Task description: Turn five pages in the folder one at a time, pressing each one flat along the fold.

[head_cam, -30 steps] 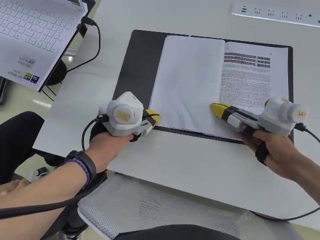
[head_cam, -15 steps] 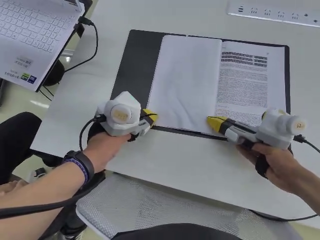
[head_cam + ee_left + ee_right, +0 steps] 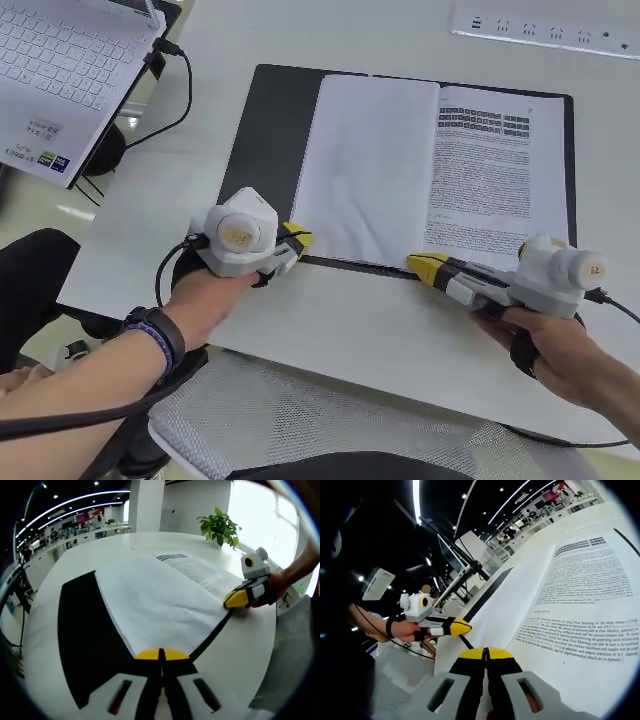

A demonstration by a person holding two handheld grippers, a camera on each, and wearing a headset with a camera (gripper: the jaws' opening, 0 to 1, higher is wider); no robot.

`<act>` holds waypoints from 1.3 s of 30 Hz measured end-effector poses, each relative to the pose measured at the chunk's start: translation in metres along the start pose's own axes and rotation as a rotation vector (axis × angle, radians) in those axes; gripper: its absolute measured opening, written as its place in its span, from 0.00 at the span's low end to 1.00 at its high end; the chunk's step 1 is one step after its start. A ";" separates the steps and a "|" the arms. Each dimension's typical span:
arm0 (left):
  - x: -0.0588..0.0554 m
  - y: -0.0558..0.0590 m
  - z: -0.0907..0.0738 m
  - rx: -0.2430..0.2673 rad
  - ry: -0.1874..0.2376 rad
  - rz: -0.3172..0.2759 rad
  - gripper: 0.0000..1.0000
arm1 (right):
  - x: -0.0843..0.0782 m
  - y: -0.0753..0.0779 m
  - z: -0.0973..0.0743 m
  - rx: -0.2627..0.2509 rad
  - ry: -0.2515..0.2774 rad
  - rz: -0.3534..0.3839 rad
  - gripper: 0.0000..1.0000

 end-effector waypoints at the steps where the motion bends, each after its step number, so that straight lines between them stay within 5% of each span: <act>1: 0.000 0.000 0.000 0.000 0.000 0.000 0.00 | 0.000 0.000 0.000 -0.002 -0.001 0.000 0.00; 15: 0.000 -0.001 0.000 0.001 -0.013 0.006 0.00 | 0.000 -0.001 0.000 -0.006 -0.014 0.012 0.00; 24: 0.002 -0.001 0.001 -0.017 -0.037 -0.064 0.01 | 0.005 -0.007 -0.004 -0.012 -0.017 0.040 0.10; 30: 0.009 0.012 0.001 -0.066 -0.044 -0.055 0.18 | 0.012 -0.006 -0.017 -0.052 0.014 0.037 0.20; 39: 0.020 0.023 -0.005 -0.089 -0.030 -0.027 0.23 | 0.018 -0.002 -0.039 -0.133 -0.005 -0.025 0.23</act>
Point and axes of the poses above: the centre of the closed fingertips' face, and the gripper's own axes: z roughly forward along the fingers, y roughly to its right, x roughly out of its top, the point moved 6 cm from there along -z, roughly backward along the fingers, and after that the axes turned 9 degrees about -y, right-handed, at the moved point
